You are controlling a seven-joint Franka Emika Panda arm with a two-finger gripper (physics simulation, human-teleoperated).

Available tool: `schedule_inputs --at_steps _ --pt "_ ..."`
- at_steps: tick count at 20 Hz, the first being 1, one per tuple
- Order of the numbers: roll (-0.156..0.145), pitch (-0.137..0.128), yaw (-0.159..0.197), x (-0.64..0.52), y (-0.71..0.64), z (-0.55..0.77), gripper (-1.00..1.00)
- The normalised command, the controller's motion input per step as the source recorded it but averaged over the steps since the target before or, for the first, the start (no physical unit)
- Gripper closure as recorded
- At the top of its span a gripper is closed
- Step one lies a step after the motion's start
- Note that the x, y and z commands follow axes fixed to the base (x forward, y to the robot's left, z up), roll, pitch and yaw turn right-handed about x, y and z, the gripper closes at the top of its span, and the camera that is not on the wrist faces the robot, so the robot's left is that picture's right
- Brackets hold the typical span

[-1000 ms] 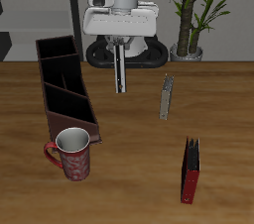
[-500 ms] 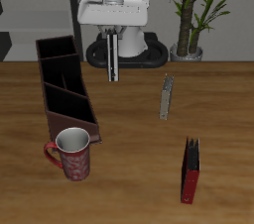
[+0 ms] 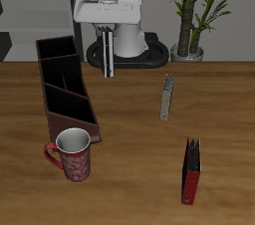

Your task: Place the striped book into the right desk caddy's front compartment

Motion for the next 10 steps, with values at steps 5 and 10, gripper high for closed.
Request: schedule_inputs --at_steps 5,10 --pt "-0.015 0.011 0.039 -0.26 -0.16 -0.06 1.00" --pt "-0.035 0.013 0.024 -0.27 -0.19 -0.03 1.00"
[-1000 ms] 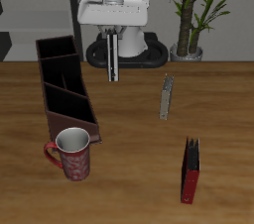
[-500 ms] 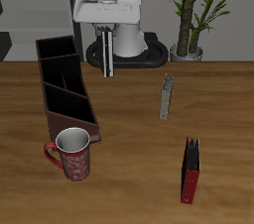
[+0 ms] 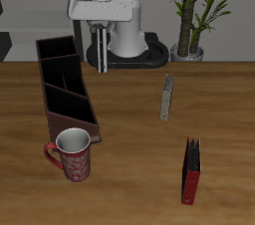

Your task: Place the striped book into the right desk caddy's front compartment

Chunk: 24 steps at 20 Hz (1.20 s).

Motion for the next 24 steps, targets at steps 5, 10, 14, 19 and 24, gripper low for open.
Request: schedule_inputs --at_steps 5,10,14,19,24 --pt "-0.024 0.002 0.040 -0.29 -0.12 0.03 1.00" --pt "-0.023 -0.041 0.051 -0.27 -0.10 0.09 1.00" --pt "-0.020 -0.004 0.005 -0.05 -0.17 0.05 1.00" --pt "-0.064 -0.014 -0.019 0.02 -0.29 0.04 1.00" --pt "-0.052 0.012 -0.035 0.02 -0.21 -0.06 1.00"
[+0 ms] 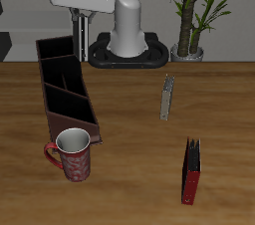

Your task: Place the striped book into the right desk caddy's front compartment

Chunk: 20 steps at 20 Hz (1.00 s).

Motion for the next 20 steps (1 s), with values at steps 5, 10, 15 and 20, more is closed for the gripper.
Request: schedule_inputs --at_steps 5,10,15,20 --pt "-0.020 -0.004 -0.014 0.01 -0.07 -0.01 1.00" --pt "-0.009 0.000 -0.015 0.03 -0.04 -0.03 1.00" --pt "-0.008 0.012 -0.002 0.02 -0.03 -0.13 1.00" --pt "-0.010 0.021 -0.016 0.08 -0.05 -0.12 1.00"
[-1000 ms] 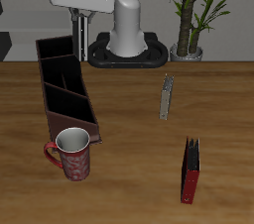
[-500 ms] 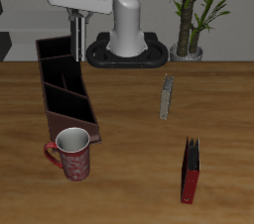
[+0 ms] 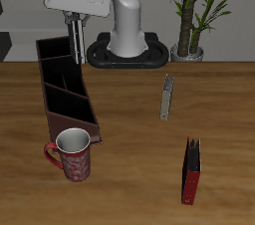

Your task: Place the striped book into the right desk caddy's front compartment

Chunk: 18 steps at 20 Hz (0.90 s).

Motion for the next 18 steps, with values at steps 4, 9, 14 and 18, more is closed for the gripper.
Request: schedule_inputs --at_steps 4,9,14,18 --pt "-0.011 0.017 -0.009 0.07 -0.06 -0.11 1.00" --pt "0.008 0.000 -0.013 0.00 0.04 0.02 1.00" --pt "0.009 -0.039 0.009 -0.05 0.08 0.14 1.00" --pt "0.000 -0.016 -0.009 -0.01 -0.01 0.08 1.00"
